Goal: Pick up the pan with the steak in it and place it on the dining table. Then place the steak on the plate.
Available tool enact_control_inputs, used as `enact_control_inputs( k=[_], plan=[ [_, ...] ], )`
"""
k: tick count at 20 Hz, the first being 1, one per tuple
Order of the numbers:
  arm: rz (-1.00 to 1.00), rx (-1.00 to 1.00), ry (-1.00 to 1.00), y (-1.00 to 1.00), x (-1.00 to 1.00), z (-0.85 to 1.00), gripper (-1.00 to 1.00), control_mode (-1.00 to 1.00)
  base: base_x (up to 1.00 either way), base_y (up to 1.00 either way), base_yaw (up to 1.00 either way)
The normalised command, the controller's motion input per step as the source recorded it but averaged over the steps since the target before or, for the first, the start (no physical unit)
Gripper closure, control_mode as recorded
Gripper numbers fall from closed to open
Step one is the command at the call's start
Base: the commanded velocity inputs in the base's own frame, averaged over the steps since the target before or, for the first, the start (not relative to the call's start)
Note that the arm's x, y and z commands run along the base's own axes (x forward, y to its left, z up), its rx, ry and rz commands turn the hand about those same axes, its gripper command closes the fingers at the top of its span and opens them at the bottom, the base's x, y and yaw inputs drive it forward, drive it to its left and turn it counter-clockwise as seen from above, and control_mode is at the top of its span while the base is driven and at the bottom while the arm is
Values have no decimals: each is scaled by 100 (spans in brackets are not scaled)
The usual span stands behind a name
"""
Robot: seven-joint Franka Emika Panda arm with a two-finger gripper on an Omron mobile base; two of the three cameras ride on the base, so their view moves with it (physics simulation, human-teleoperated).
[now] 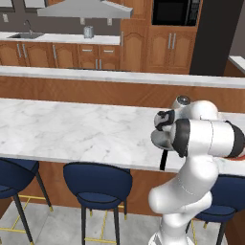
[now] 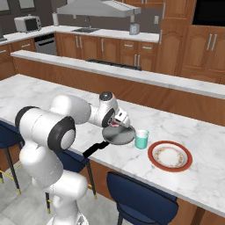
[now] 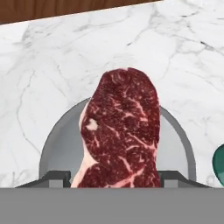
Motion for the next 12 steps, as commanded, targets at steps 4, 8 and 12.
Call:
enact_control_inputs(
  k=[4, 8, 12],
  plan=[
    [-3, -3, 4, 5, -25, 58, 100, -100, 0, 0, 0],
    [-2, -5, 0, -34, -32, 19, 100, -100, 0, 0, 0],
    [-2, -5, 0, -44, -32, 15, 100, -100, 0, 0, 0]
  ],
)
